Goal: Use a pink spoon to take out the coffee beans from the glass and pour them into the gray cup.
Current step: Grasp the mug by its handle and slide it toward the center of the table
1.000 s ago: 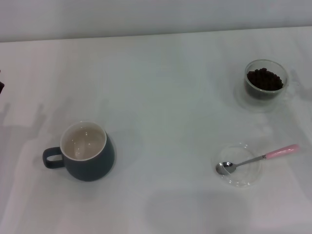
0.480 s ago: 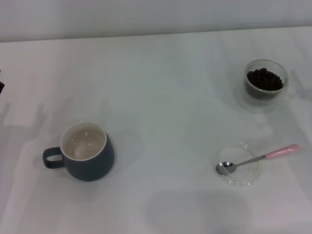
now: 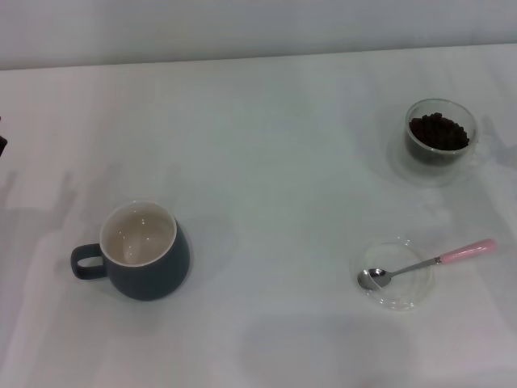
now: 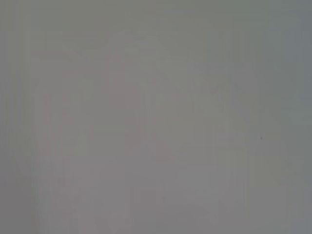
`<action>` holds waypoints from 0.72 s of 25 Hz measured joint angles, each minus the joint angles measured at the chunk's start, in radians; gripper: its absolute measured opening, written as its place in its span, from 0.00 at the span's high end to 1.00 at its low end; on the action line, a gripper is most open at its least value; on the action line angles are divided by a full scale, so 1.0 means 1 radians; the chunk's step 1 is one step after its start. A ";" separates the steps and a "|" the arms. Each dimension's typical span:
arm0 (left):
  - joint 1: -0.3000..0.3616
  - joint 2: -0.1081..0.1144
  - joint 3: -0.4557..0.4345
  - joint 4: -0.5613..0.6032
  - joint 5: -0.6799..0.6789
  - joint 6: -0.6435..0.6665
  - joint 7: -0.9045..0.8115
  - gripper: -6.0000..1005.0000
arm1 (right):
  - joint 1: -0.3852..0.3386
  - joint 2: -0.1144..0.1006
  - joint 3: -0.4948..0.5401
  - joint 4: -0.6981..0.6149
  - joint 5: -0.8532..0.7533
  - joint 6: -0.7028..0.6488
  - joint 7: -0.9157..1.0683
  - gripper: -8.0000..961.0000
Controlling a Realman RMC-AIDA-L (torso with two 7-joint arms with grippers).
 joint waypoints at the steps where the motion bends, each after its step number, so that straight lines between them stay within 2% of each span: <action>1: 0.000 0.000 0.000 0.000 0.000 -0.001 0.000 0.11 | 0.000 0.000 0.000 0.000 0.000 0.000 0.000 0.09; 18: 0.000 0.000 0.000 0.000 0.000 -0.007 0.000 0.11 | -0.003 0.000 0.000 0.000 0.000 0.006 0.001 0.09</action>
